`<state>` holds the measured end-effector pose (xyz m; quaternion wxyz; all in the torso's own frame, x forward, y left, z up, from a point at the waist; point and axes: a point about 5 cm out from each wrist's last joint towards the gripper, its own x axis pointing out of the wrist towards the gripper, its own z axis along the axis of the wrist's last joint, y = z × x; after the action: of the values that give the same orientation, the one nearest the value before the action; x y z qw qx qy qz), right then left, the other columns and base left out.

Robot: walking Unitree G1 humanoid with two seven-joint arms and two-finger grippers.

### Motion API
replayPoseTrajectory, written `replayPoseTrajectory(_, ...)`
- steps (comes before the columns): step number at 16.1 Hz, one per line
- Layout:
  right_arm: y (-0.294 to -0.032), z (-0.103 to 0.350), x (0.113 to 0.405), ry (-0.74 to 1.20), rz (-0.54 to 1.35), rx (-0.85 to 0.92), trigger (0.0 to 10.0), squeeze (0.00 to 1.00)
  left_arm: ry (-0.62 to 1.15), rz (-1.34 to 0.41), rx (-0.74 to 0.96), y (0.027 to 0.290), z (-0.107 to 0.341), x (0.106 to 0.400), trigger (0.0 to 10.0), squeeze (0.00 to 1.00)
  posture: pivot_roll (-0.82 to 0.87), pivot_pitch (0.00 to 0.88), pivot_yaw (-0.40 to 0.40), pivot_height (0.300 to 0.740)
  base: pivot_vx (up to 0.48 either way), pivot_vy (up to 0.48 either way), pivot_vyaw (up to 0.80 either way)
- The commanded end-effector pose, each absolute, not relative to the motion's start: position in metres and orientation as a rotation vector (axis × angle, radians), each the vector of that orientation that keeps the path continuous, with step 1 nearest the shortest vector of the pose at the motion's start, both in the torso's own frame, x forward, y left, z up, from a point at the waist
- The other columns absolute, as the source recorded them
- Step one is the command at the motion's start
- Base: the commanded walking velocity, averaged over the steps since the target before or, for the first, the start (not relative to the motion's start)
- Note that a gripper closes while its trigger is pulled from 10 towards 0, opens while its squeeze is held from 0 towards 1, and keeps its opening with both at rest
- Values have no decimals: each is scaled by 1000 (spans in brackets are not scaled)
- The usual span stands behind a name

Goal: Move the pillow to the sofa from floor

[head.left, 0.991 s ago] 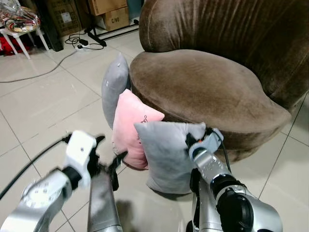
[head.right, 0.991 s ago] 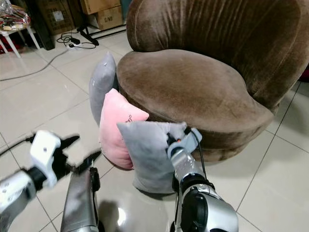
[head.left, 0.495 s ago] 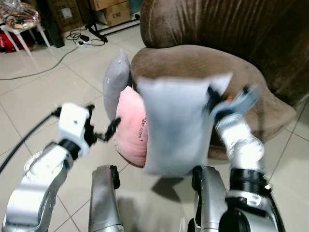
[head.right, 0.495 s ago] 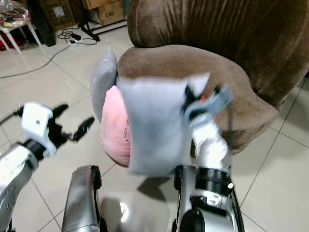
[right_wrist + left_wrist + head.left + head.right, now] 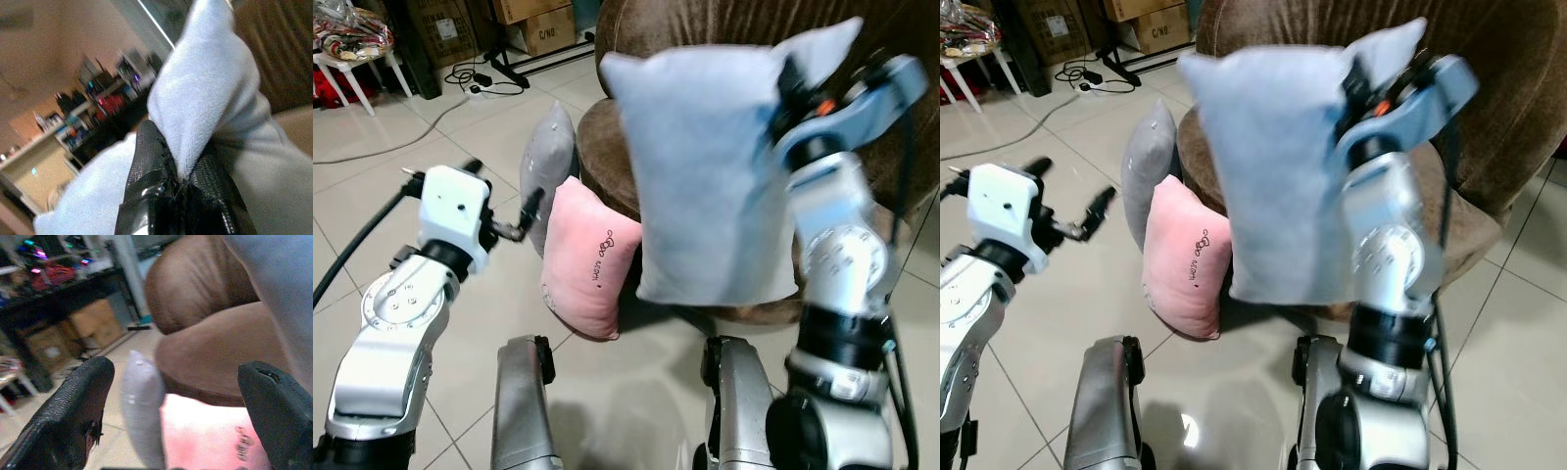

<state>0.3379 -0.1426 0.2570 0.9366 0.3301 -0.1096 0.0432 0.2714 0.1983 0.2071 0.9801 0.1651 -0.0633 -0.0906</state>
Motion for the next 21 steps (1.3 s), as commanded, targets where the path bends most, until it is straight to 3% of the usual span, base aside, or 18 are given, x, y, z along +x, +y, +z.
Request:
replayPoseTrajectory(1, -137, 255, 338, -206, 92, 656, 10000, 0, -132, -165, 347, 198, 207, 273, 10000, 0, -28, 0, 2, 465, 0, 0, 0)
replayPoseTrajectory(10, -129, 236, 342, -127, 77, 677, 10000, 0, -126, -144, 372, 183, 195, 279, 10000, 0, -17, 0, -3, 540, 0, 0, 0)
replayPoseTrajectory(17, -152, 245, 339, -204, -6, 681, 10000, 0, -124, -144, 366, 177, 191, 282, 10000, 0, -31, 0, -12, 604, 0, 0, 0)
replayPoseTrajectory(21, -151, 253, 339, -223, 4, 706, 10000, 0, -128, -144, 362, 176, 191, 282, 10000, 0, -35, 0, -8, 649, 0, 0, 0)
